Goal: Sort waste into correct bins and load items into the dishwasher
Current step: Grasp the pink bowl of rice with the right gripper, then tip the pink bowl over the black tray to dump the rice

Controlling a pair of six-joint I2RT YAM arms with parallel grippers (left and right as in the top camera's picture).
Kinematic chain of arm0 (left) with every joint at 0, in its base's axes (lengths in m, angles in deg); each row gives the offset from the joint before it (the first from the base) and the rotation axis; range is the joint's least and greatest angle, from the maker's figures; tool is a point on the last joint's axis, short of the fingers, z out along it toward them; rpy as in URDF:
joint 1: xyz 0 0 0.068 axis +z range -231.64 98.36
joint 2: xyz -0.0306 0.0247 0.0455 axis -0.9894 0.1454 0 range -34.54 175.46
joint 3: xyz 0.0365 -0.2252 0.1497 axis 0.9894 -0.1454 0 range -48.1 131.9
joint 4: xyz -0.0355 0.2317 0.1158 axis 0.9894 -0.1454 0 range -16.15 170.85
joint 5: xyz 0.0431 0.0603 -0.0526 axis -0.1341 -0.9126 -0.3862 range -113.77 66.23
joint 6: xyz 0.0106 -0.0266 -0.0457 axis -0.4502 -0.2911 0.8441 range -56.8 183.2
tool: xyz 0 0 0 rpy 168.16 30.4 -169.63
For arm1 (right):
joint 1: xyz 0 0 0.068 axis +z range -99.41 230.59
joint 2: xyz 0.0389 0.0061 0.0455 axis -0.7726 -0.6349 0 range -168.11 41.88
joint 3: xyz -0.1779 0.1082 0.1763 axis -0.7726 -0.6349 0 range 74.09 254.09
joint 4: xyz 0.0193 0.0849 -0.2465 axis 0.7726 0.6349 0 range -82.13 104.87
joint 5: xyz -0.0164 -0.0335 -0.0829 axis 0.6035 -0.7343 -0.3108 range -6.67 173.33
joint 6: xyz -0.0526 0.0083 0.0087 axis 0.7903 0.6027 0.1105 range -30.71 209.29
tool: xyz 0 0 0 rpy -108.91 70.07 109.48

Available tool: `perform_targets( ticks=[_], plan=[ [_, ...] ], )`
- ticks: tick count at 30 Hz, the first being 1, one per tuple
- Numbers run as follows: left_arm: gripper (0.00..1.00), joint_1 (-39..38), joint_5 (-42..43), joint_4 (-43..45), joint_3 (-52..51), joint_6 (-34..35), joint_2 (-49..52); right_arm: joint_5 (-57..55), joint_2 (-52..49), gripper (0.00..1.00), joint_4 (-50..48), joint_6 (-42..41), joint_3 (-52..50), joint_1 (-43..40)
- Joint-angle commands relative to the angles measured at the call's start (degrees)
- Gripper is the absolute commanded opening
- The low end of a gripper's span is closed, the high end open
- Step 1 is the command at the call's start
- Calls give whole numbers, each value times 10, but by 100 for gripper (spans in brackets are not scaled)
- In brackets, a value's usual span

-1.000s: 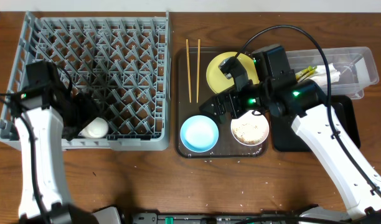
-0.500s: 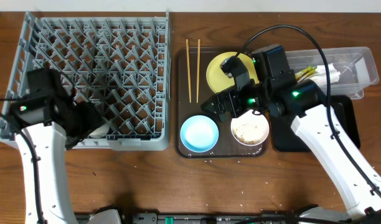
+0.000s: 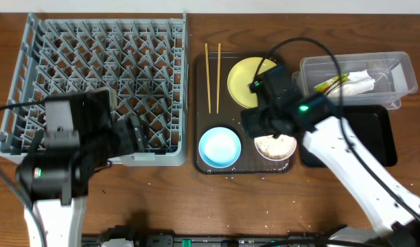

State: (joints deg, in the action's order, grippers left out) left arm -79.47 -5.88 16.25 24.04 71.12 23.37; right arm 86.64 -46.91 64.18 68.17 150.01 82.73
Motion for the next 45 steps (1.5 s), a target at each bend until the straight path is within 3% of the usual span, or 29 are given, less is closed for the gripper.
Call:
perform_targets(
  ticks=[1,7,13,15,17,22,27,33,45],
  plan=[
    [88,-4,9,0,8,-8,-23,-71,-45,54,11,-49,0,21],
    [99,-4,9,0,8,-8,-40,-125,-121,41,20,-97,0,23],
    [100,-4,10,3,8,-3,-36,-109,-191,30,18,-104,0,25],
    [100,-5,16,23,7,52,-33,-106,-210,26,16,-104,0,25],
    [100,-5,16,21,7,57,-31,-106,-225,23,13,-104,0,24],
    [100,-5,16,19,7,57,-28,-105,-250,1,12,-115,0,24],
    [100,-5,16,19,7,57,-28,-95,-249,1,17,-116,1,22],
    [100,-5,16,19,7,57,-28,45,-185,1,18,-46,1,-23],
    [100,-5,16,19,7,57,-28,269,-8,1,50,93,1,-256]
  ],
)
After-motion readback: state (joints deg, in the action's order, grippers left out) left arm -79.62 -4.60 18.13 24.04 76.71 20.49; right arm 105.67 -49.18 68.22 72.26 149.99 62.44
